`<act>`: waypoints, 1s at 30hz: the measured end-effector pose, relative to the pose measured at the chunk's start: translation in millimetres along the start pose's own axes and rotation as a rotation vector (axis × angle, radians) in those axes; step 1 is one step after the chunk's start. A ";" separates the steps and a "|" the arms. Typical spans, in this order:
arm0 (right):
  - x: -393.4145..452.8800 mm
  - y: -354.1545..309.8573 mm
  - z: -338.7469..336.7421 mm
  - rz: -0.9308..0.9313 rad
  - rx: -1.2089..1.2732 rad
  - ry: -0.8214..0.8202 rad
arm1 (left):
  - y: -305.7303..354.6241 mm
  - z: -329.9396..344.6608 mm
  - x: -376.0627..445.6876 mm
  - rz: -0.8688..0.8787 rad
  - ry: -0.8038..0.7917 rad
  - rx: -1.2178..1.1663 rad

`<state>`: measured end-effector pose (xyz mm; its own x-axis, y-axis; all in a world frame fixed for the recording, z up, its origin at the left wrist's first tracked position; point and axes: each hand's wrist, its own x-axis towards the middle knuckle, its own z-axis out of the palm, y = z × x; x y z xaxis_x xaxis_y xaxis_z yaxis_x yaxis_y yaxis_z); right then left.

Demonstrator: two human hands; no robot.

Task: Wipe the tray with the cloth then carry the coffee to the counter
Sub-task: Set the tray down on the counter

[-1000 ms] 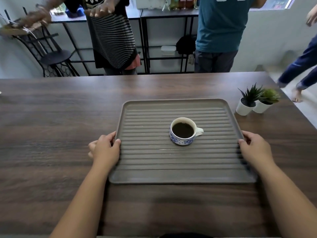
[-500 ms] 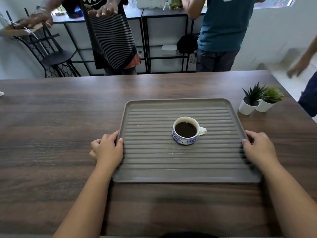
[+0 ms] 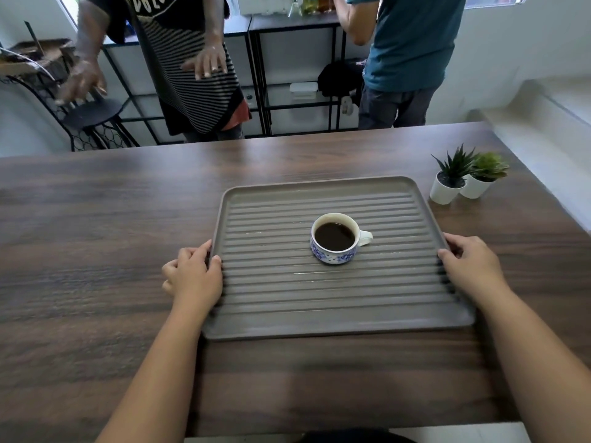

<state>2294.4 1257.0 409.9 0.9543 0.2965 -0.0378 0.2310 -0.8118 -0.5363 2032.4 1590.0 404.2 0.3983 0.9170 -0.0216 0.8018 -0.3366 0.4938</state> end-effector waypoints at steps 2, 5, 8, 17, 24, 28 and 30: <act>1.1 1.9 -0.9 0.002 -0.006 -0.005 | 1.6 1.6 -1.1 0.000 -0.008 -0.019; 2.3 5.0 -2.9 0.004 -0.017 -0.007 | 5.3 4.1 -3.7 0.006 -0.004 -0.010; 1.9 6.9 -6.6 0.001 -0.025 -0.005 | 8.4 6.4 -5.8 0.008 0.004 -0.011; 5.0 14.6 -10.3 -0.005 0.044 0.002 | 17.0 0.6 -9.3 0.001 0.035 -0.011; 21.8 29.8 -34.0 0.090 0.295 0.072 | 139.1 -32.2 -68.6 0.441 0.014 -0.516; 42.4 35.6 -58.6 0.140 0.427 0.113 | 222.5 -5.8 -112.0 0.477 -0.469 -0.956; 57.3 39.6 -65.8 0.196 0.517 0.138 | 256.8 19.3 -123.5 0.385 -0.654 -0.939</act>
<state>2370.7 1208.7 442.0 0.9939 0.0681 -0.0863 -0.0429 -0.4827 -0.8747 2197.7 1386.3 516.9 0.9079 0.4177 -0.0353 0.0519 -0.0285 0.9982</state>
